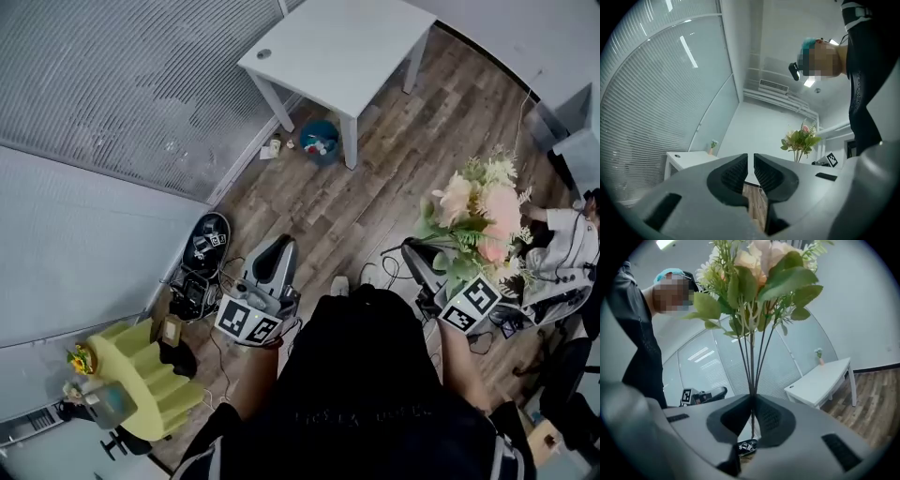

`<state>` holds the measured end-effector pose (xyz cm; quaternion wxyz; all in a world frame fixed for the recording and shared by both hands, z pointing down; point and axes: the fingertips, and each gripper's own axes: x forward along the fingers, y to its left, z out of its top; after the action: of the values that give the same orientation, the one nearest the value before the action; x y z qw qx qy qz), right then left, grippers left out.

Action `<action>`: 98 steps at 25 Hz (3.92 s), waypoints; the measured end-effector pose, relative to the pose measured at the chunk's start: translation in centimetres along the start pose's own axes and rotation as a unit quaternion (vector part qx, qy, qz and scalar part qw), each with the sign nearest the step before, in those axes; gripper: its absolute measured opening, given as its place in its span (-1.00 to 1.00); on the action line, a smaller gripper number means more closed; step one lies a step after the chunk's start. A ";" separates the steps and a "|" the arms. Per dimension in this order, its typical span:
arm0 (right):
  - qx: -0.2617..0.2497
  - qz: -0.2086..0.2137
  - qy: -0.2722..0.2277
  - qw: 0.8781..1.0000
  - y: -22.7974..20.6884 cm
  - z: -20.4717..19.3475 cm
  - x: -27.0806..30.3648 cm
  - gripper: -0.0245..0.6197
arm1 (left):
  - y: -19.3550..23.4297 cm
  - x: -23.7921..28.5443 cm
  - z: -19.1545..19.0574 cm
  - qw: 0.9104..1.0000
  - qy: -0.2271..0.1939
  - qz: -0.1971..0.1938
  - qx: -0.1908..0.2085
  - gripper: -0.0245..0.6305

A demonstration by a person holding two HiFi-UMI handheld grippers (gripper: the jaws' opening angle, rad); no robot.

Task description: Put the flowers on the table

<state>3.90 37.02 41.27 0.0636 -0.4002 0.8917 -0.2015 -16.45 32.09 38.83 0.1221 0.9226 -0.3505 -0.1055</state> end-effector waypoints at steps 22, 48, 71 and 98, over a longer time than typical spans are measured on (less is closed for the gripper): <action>0.018 0.040 0.015 0.999 -11.9 3.8 3.3 -0.80 | 3.9 10.1 -0.9 0.999 0.010 0.047 -0.004 -0.77; 0.025 0.010 0.039 0.999 -21.8 9.2 22.1 -0.80 | 17.8 26.0 0.2 0.998 0.031 -0.049 -0.012 -0.77; 0.047 0.014 0.173 0.984 -41.5 9.5 32.5 -0.80 | 23.4 43.9 -0.1 0.997 0.070 -0.035 0.014 -0.77; 0.136 -0.031 0.283 0.949 -50.2 -3.3 44.0 -0.80 | 34.6 42.7 -10.8 0.986 0.158 0.034 -0.042 -0.77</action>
<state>8.04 -24.52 66.97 -0.1439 -0.3421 0.8241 -0.4280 -3.66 -20.02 54.73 0.2181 0.9094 -0.3527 0.0315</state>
